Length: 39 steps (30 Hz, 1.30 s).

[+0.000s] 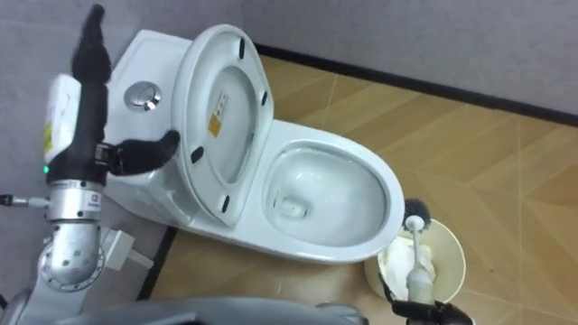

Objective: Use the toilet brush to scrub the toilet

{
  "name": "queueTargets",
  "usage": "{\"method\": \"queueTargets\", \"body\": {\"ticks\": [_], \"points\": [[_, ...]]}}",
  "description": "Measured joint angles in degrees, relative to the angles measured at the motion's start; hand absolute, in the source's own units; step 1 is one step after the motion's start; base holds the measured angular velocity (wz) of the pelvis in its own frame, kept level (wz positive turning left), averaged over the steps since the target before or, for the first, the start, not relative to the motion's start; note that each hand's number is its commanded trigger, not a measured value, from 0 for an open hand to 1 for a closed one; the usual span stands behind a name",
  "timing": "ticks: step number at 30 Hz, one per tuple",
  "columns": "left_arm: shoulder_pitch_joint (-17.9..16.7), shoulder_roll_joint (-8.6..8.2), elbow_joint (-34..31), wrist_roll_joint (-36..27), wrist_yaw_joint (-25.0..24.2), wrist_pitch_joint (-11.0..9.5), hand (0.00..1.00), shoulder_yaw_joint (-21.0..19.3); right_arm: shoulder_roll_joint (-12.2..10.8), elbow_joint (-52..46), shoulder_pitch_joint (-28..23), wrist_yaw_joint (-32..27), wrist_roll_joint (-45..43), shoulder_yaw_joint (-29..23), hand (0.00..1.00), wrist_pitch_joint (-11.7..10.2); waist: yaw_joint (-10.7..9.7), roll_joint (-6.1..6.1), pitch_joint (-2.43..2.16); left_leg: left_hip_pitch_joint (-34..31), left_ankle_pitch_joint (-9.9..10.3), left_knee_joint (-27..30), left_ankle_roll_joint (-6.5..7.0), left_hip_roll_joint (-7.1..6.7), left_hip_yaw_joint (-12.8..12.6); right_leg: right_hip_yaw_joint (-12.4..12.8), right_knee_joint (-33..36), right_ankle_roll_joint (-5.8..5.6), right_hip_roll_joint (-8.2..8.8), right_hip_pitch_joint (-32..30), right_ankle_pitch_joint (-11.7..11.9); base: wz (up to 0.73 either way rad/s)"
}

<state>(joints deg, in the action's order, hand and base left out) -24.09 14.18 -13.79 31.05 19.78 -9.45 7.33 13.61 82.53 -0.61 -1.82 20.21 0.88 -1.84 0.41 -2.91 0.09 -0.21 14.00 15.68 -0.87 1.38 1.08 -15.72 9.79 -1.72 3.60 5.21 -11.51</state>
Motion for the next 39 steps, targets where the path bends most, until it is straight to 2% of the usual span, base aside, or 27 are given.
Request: {"method": "queueTargets", "body": {"ticks": [5, 10, 13, 17, 22, 24, 25, 26, 27, 31, 34, 36, 39], "points": [[-0.13, 0.12, 1.64, -2.27, -0.10, -0.04, 0.00, 0.35, 0.29, -0.27, 1.32, -0.16, -2.61, 0.05, 1.00, 0.08, 0.33, -0.70, 0.25, 0.96, 0.01, -0.26, 0.01, -0.02, -0.32, 0.35, 0.11, -0.01, 0.06, 0.67, 0.00, -0.03], [-0.13, 0.48, 1.94, -2.17, -0.39, -0.04, 0.00, 0.82, 0.88, -0.44, 2.93, -0.12, -3.18, 0.09, 1.00, 0.09, 0.42, -0.51, 0.34, 0.90, 0.02, -0.48, 0.02, 0.03, -0.55, 0.70, 0.25, -0.02, 0.01, 0.34, 0.02, -0.01], [-0.15, 0.53, 2.23, -2.12, -0.33, -0.06, 0.00, 0.79, 1.46, -1.13, 2.90, -0.13, -4.32, 0.13, 1.00, 0.28, 1.29, -0.21, 0.34, 0.92, 0.00, -0.93, 0.03, 0.06, -0.74, 0.88, 0.23, -0.02, 0.01, 0.10, 0.02, -0.04], [-0.87, 0.57, 5.91, -2.15, -0.20, -1.28, 0.00, 0.52, 2.20, -2.66, 2.81, -0.12, -5.09, 0.11, 1.00, 0.76, 2.15, -0.03, 0.44, 1.47, -0.09, -1.71, 0.07, 0.07, -1.15, 1.37, 0.19, -0.04, 0.00, 0.02, 0.04, -0.04], [-1.97, 0.59, 12.01, -1.96, -0.40, -1.56, 0.00, 0.79, 2.88, -4.29, 2.79, 0.04, -5.01, 0.11, 1.00, 0.78, 3.30, 0.06, 0.50, 1.94, -0.49, -2.35, -0.03, 0.04, -1.24, 1.38, -0.03, -0.03, -0.01, 0.30, 0.03, 0.00], [-1.43, 0.61, 18.43, -0.48, -0.77, 1.02, 0.00, 0.97, 2.93, -5.46, 2.79, 0.25, -4.91, 0.62, 1.00, 0.60, 3.03, -0.10, 0.48, 1.55, -0.56, -2.36, -0.09, 0.06, -1.24, 1.45, -0.08, -0.02, -0.06, -0.12, 0.03, 0.00], [-1.47, 0.75, 20.13, 0.01, -1.08, 1.53, 0.00, 1.03, 2.93, -5.52, 2.78, 0.43, -4.91, 0.71, 1.00, 0.58, 2.99, -0.16, 0.51, 1.47, -0.56, -2.37, -0.09, 0.05, -1.24, 1.45, -0.10, -0.02, -0.06, -0.19, 0.03, 0.00], [-1.65, 0.86, 22.32, 1.08, -1.52, 2.28, 0.00, 0.82, 2.93, -5.51, 2.55, 0.94, -4.90, 0.69, 1.00, 0.57, 2.93, -0.10, 0.41, 1.42, -0.56, -2.44, -0.09, 0.05, -1.24, 1.42, -0.21, -0.02, -0.06, -0.23, 0.02, 0.00], [-1.82, 1.30, 22.11, 2.94, -1.56, 1.85, 0.00, 0.88, 2.99, -5.43, 2.11, 1.51, -4.89, 0.70, 1.00, 0.58, 2.98, -0.46, 0.34, 1.33, -0.56, -2.55, -0.09, 0.05, -1.24, 1.41, -0.24, -0.03, -0.06, -0.38, 0.02, 0.00], [-1.76, 1.36, 22.09, 4.96, -1.32, 1.55, 0.00, 0.62, 3.63, -5.47, 1.75, 2.50, -4.97, 0.83, 1.00, 0.58, 3.51, -0.89, 0.21, 1.10, -0.56, -2.66, -0.08, 0.05, -1.27, 1.41, -0.21, -0.03, -0.05, -0.59, 0.02, 0.00], [-1.82, 2.47, 22.64, 6.85, -1.73, 1.58, 0.00, 0.51, 3.77, -6.10, 0.80, 2.76, -4.99, 1.68, 1.00, 0.58, 4.08, -0.68, 0.10, 1.66, -0.57, -2.68, -0.08, 0.08, -1.29, 1.43, -0.21, -0.03, -0.06, -0.21, 0.02, -0.02], [-1.64, 2.69, 24.05, 8.11, -1.77, 1.53, 0.00, 0.43, 4.05, -6.57, 0.32, 2.76, -5.04, 1.69, 1.00, 0.58, 4.40, -0.25, -0.11, 1.97, -0.58, -2.92, -0.08, 0.11, -1.73, 1.49, -0.23, -0.03, -0.05, -0.15, 0.03, -0.09], [-1.66, 2.79, 24.69, 9.78, -2.00, 1.89, 0.00, 0.06, 4.05, -6.82, -0.12, 3.26, -5.06, 0.97, 1.00, 0.62, 4.19, -0.09, -0.14, 2.11, -0.58, -2.90, -0.08, 0.14, -1.84, 1.46, -0.21, -0.03, -0.04, -0.07, 0.03, -0.02]]}}
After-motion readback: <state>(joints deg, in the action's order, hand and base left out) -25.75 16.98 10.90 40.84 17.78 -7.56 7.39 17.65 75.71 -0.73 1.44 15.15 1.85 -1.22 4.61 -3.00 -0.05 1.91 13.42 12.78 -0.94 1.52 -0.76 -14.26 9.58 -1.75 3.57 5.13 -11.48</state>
